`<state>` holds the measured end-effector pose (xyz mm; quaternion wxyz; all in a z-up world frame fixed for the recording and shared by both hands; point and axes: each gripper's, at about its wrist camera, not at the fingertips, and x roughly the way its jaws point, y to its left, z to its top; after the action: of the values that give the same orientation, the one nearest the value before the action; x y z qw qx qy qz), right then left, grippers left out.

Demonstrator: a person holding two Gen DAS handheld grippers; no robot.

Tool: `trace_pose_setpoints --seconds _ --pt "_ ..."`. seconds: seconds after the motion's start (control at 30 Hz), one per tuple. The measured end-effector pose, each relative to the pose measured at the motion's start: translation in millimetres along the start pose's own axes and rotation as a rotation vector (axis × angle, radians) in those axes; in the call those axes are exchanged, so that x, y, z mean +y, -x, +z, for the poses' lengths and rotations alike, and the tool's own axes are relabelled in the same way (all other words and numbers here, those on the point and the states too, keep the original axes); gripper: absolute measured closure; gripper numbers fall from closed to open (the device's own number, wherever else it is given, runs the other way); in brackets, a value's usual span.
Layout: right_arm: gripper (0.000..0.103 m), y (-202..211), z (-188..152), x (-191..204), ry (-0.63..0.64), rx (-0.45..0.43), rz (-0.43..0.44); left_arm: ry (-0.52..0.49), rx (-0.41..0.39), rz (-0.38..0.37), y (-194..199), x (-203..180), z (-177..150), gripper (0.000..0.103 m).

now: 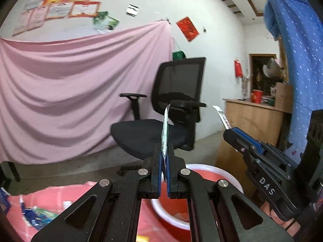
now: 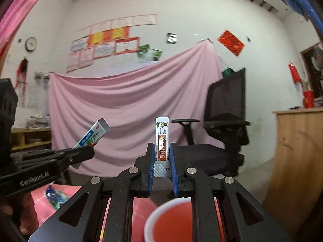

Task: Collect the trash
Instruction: 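Carry both tubes over the bucket and open both grippers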

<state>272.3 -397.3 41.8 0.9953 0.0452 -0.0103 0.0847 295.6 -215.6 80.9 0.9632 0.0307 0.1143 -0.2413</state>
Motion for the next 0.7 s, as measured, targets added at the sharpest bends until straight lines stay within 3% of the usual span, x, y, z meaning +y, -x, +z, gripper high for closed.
trace_pose_setpoints --seconds 0.3,0.7 --pt "0.09 -11 -13 -34 -0.052 0.091 -0.096 0.02 0.107 -0.092 -39 -24 -14 0.101" --pt "0.09 -30 -35 -51 -0.105 0.249 -0.136 0.138 0.309 -0.138 -74 -8 -30 0.099"
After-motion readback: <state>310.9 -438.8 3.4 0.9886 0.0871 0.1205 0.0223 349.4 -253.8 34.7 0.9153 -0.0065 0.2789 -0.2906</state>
